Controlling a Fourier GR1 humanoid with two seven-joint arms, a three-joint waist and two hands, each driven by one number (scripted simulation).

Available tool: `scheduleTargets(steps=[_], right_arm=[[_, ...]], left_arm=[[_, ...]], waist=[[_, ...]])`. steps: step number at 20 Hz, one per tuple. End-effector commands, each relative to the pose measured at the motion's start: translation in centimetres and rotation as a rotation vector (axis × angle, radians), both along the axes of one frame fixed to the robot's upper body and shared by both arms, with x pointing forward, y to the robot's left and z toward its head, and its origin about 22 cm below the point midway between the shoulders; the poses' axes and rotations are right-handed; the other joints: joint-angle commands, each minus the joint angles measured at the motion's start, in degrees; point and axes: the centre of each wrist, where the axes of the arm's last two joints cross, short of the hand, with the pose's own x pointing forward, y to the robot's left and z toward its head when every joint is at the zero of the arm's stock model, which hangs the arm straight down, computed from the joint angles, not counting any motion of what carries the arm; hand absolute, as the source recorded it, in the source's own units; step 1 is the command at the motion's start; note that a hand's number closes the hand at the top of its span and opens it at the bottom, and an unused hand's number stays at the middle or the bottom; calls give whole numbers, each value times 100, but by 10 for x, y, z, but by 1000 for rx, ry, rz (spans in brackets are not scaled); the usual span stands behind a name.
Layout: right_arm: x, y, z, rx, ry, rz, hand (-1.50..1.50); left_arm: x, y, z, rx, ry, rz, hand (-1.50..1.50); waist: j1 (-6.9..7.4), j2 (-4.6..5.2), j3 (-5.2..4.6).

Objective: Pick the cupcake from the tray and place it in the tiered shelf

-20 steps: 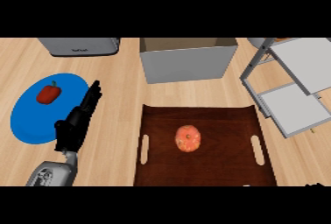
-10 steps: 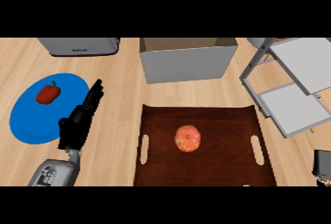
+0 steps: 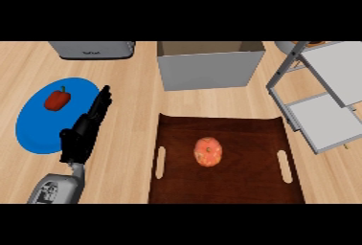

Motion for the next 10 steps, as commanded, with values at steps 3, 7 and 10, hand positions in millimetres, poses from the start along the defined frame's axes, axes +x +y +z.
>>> scheduleTargets(steps=[3, 7, 10], right_arm=[[18, -6, 38, 44, -76, -71, 150], [18, -38, 60, 10, -88, -64, 150], [44, -37, 64, -26, -118, -74, 150]], left_arm=[[3, -14, 11, -4, 10, -49, 0], [-5, -27, -6, 12, -8, -15, 0], [-9, -28, -3, -14, 0, -41, 0]], waist=[[141, 37, 4], [76, 17, 7], [164, 33, 6]])
